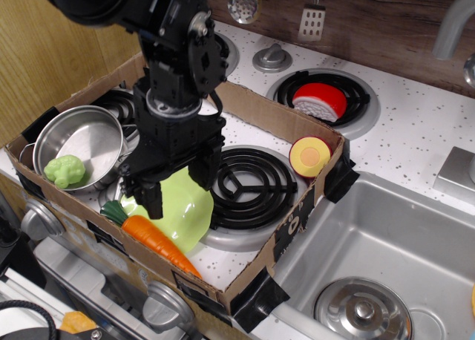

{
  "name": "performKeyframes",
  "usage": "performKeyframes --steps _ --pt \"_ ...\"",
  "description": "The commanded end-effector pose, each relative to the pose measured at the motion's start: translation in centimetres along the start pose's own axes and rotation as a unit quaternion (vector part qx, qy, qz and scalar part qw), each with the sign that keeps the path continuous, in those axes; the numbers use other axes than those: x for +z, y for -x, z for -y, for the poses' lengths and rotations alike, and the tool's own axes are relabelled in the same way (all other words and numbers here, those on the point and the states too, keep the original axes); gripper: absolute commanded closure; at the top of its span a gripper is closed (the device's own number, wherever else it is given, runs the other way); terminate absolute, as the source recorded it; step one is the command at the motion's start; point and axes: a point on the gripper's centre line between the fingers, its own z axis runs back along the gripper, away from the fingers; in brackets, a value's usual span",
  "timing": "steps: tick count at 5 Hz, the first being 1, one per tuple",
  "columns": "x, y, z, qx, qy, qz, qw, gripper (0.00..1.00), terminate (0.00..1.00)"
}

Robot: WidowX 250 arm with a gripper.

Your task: Take carrot off plate

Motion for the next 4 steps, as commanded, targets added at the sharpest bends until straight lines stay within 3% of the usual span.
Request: performKeyframes --steps 1,4 --pt "-0.3 -0.4 0.2 0.009 0.029 0.013 0.9995 0.0 0.0" --pt "-1.9 -0.4 -1.2 0.008 0.02 -0.005 0.9998 0.0 0.0"
